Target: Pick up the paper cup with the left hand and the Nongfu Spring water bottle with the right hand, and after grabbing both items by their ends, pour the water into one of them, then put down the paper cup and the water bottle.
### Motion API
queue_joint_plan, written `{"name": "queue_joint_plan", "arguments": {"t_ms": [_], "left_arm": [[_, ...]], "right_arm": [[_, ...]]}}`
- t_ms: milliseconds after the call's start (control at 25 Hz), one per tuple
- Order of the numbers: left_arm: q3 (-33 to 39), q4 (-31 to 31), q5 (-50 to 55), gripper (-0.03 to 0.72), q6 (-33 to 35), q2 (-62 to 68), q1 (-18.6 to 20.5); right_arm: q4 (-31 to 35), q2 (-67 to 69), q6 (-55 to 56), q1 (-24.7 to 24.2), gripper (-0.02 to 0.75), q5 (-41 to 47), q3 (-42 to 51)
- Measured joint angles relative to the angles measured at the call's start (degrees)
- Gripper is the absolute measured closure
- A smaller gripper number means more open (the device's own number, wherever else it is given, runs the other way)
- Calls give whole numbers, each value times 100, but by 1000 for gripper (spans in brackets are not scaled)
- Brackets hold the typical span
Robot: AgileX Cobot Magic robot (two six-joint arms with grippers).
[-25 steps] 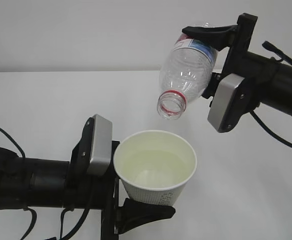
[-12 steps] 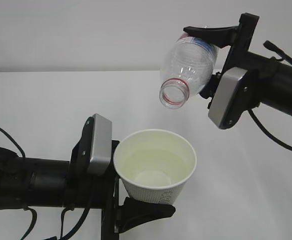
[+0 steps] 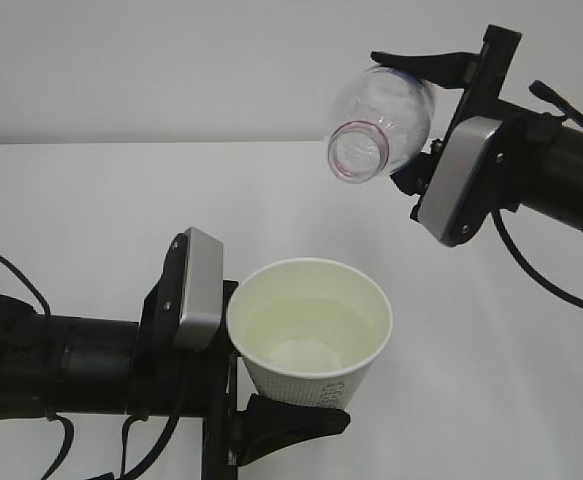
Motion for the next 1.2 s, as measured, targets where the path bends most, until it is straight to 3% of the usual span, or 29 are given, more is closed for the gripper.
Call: {"name": "queue_joint_plan", "arguments": {"t_ms": [1200], "left_arm": [[0,-10,0,194,0,0,0]], "right_arm": [[339,0,2672,0,218,0,0]]}}
